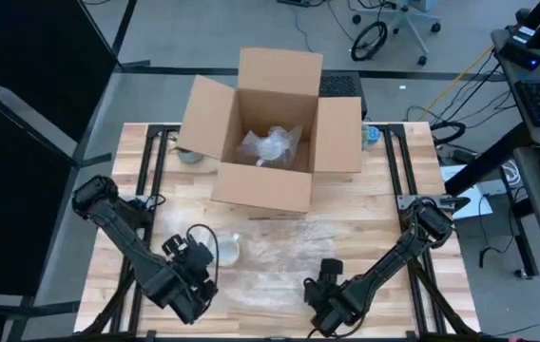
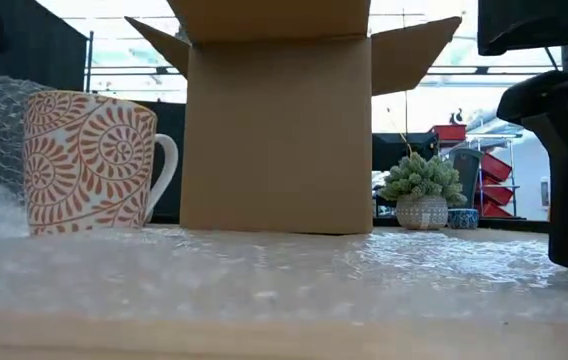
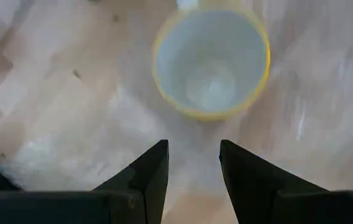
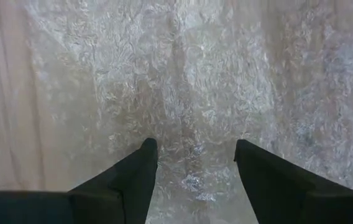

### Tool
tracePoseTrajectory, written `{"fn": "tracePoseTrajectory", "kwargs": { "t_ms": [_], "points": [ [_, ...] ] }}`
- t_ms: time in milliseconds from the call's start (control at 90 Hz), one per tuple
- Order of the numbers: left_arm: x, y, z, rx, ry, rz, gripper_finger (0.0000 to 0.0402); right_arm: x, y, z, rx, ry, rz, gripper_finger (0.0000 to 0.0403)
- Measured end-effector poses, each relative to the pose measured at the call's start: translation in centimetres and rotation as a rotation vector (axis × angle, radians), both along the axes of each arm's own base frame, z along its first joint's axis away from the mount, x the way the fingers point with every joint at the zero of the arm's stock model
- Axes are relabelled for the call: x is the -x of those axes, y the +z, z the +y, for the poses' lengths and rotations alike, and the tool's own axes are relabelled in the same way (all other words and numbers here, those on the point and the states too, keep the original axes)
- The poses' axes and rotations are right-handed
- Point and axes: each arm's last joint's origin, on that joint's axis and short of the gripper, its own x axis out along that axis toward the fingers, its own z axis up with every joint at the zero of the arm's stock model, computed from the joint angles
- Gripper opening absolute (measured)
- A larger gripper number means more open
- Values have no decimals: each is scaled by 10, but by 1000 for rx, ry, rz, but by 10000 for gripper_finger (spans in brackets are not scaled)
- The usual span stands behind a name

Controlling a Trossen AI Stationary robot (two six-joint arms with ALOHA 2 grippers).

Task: Wrap mug
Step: Wrap the orange mug with bubble wrap

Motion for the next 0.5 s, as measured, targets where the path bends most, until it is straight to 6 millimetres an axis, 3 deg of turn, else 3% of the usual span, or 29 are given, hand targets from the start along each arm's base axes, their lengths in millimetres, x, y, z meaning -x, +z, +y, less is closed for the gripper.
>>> {"fn": "tracePoseTrajectory", "kwargs": {
  "t_ms": [267,500],
  "points": [
    [3,-15,-4,35,147,-81,132,-1,0,0,12,1,-21,203],
    [0,-24,-3,59,130,-71,132,-1,0,2,16,8,-34,203]
  ]
}}
